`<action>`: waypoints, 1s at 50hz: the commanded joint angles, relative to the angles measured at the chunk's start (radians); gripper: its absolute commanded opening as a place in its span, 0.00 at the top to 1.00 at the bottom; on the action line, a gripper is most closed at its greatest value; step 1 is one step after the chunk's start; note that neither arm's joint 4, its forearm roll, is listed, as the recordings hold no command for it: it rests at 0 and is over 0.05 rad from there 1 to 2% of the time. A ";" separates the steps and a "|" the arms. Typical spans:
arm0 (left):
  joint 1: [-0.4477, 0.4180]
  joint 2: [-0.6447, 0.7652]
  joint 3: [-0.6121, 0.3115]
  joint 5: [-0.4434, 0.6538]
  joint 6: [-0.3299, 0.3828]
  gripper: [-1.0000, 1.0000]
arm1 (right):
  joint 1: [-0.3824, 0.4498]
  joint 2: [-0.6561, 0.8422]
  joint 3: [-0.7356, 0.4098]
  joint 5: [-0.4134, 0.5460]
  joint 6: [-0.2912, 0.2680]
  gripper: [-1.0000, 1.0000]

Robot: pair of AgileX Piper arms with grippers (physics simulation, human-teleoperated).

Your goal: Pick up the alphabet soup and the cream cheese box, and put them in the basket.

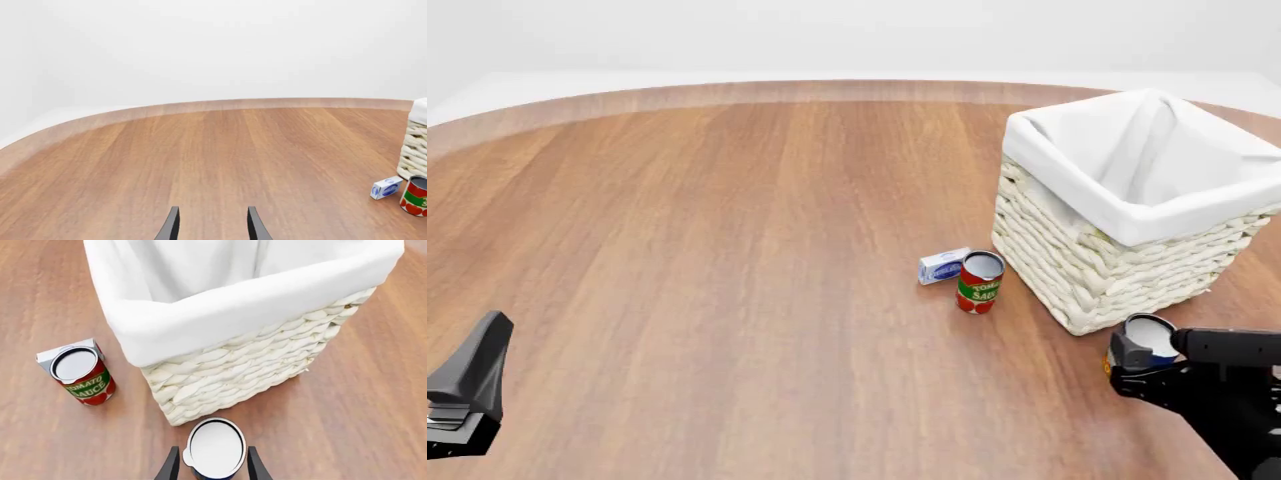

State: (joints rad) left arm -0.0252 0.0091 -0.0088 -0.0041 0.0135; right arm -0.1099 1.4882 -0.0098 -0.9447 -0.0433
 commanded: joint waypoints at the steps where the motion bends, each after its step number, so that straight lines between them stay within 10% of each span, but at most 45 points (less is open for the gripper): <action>1: 0.000 -0.001 0.001 0.000 0.000 0.00 | 0.002 0.066 0.010 -0.080 -0.004 0.00; 43: 0.000 -0.001 0.001 0.000 0.000 0.00 | -0.006 0.261 0.010 -0.272 0.011 0.00; 44: 0.000 -0.001 0.001 0.000 0.000 0.00 | -0.006 0.258 0.010 -0.271 0.010 1.00; 50: 0.000 -0.001 0.001 0.000 0.000 0.00 | 0.001 0.231 0.010 -0.256 0.009 1.00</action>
State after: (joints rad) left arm -0.0252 0.0090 -0.0088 -0.0041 0.0135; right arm -0.1163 1.7385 -0.0093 -1.1880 -0.0369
